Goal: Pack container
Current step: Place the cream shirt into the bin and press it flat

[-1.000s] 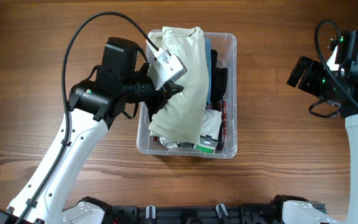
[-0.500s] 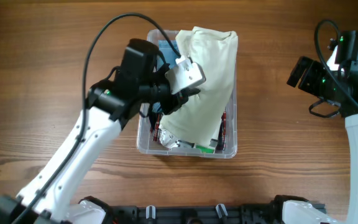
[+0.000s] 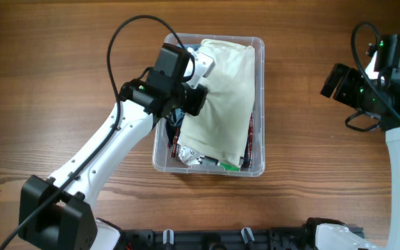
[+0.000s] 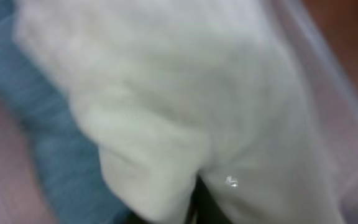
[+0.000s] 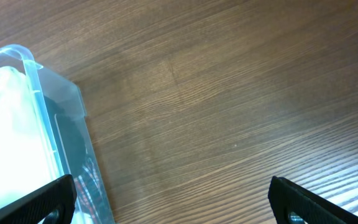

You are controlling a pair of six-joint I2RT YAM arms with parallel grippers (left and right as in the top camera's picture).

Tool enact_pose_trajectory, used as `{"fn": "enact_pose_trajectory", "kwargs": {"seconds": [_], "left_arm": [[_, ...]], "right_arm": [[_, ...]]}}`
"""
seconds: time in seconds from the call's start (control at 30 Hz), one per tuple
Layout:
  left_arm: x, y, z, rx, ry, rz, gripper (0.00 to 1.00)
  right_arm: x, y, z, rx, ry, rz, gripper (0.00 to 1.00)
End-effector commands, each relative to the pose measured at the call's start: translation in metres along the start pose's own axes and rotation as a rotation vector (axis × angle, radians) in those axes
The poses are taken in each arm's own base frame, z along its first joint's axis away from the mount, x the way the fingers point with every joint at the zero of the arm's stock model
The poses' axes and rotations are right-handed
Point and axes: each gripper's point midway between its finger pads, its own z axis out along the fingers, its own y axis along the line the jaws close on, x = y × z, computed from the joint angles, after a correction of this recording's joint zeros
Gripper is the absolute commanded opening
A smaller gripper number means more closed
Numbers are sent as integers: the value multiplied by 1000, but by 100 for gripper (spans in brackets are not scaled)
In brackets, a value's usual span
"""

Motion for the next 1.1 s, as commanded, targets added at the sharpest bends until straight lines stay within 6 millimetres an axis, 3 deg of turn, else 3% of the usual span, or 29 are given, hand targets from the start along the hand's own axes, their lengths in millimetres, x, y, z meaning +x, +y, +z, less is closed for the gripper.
{"fn": "enact_pose_trajectory", "kwargs": {"seconds": [0.0, 0.07, 0.13, 0.23, 0.27, 0.3, 0.37, 0.43, 0.47, 0.57, 0.67, 0.77, 0.83, 0.9, 0.97, 1.07], "left_arm": [[4, 32, 0, -185, 12, -129, 100], [-1, 31, -6, -185, -9, -126, 100], [-20, 27, -27, -183, -81, -117, 100], [-67, 9, -80, -166, -279, -67, 100], [-92, -5, -111, -143, -416, -27, 100], [-103, -9, -124, -133, -475, -19, 94], [-119, -15, -140, -121, -562, -9, 57], [-127, -15, -139, -118, -591, -7, 19], [-128, -14, -127, -116, -576, -11, 4], [-119, -16, -70, -106, -469, -3, 4], [-93, -12, 2, -105, -312, -2, 4], [-39, 7, 68, -132, -89, -146, 4], [22, 28, 115, -187, 119, -298, 4], [74, 43, 145, -241, 277, -406, 4], [103, 46, 159, -245, 368, -437, 4], [116, 47, 160, -257, 414, -444, 4]], "right_arm": [[3, 2, 5, -10, 21, -13, 100], [3, 2, 5, -9, 22, -12, 100], [3, 2, 5, -9, 22, -13, 100], [3, 2, 5, -10, 21, -13, 100], [3, 2, 5, -9, 21, -13, 100], [3, 2, 5, -9, 21, -12, 100], [3, 2, 5, -9, 21, -12, 100], [3, 2, 5, -10, 21, -12, 100], [3, 2, 5, -10, 21, -12, 100], [3, 2, 5, -10, 21, -12, 100], [3, 2, 5, -10, 21, -12, 100], [3, 2, 5, -9, 22, -13, 100], [3, 2, 5, -10, 22, -13, 100], [3, 2, 5, -9, 22, -12, 100], [3, 2, 5, -9, 22, -12, 100], [3, 2, 5, -9, 22, -13, 100]]}}
